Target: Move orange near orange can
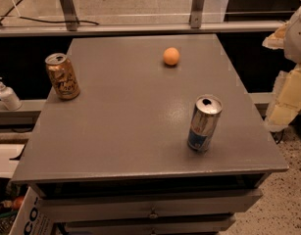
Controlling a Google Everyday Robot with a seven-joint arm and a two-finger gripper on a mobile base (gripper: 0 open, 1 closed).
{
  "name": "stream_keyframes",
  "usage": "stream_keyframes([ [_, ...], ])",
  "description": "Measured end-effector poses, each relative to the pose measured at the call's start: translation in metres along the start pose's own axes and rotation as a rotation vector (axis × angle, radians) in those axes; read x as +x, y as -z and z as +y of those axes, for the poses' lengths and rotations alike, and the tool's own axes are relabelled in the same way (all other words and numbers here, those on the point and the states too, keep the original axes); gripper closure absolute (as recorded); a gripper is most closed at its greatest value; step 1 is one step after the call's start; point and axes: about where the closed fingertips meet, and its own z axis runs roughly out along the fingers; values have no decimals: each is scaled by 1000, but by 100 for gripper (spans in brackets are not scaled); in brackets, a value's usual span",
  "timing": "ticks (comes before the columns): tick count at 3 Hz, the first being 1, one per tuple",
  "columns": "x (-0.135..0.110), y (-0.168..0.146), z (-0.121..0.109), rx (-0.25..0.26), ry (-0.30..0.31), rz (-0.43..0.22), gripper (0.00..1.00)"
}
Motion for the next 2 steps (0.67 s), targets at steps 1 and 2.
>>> stream_keyframes([
  [1, 0, 0, 0, 0, 0, 0, 0],
  [2, -3, -8, -6, 20, 18, -22, 0],
])
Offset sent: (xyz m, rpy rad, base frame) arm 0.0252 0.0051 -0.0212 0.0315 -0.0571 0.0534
